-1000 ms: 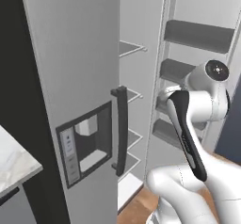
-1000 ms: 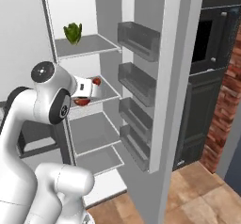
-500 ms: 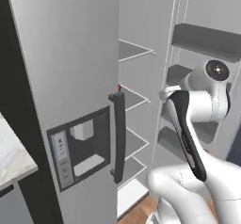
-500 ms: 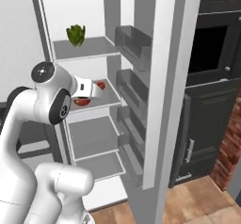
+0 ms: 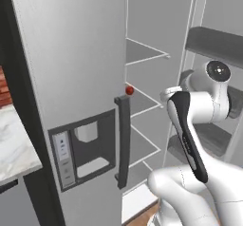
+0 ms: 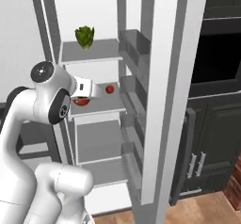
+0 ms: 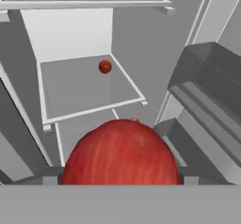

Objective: Place the onion in the correct fridge rack based on whether it is a fruit or vegetable. Finally, close the fridge door.

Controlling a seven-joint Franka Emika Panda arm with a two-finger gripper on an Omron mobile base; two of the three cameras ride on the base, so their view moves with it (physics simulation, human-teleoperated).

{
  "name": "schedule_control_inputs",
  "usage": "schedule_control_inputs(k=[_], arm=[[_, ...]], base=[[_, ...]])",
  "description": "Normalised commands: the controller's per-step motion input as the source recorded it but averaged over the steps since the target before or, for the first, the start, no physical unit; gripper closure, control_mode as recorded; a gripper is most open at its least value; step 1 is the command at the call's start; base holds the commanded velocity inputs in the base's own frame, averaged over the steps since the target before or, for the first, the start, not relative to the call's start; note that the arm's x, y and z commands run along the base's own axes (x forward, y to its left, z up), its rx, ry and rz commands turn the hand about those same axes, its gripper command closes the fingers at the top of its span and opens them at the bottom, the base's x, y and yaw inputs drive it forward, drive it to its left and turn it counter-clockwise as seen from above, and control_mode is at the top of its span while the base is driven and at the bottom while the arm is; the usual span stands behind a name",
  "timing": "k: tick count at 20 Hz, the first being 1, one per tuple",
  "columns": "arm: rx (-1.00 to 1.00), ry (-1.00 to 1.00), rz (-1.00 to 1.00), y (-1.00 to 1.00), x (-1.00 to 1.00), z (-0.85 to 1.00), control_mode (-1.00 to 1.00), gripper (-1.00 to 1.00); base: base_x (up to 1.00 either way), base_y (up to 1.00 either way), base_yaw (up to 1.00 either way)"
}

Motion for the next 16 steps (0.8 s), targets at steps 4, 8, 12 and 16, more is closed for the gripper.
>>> schedule_control_inputs(k=[4,8,12,16], arm=[[0.0,0.0,0.0,0.0,0.0,0.0,1.0,1.0],[0.0,0.0,0.0,0.0,0.0,0.0,1.0,1.0],[0.0,0.0,0.0,0.0,0.0,0.0,1.0,1.0],[0.0,0.0,0.0,0.0,0.0,0.0,1.0,1.0]], base=[[0.37,-0.24,0.22],[0.47,-0.04,0.19],[0.54,-0.05,0.16],[0.5,-0.3,0.11]])
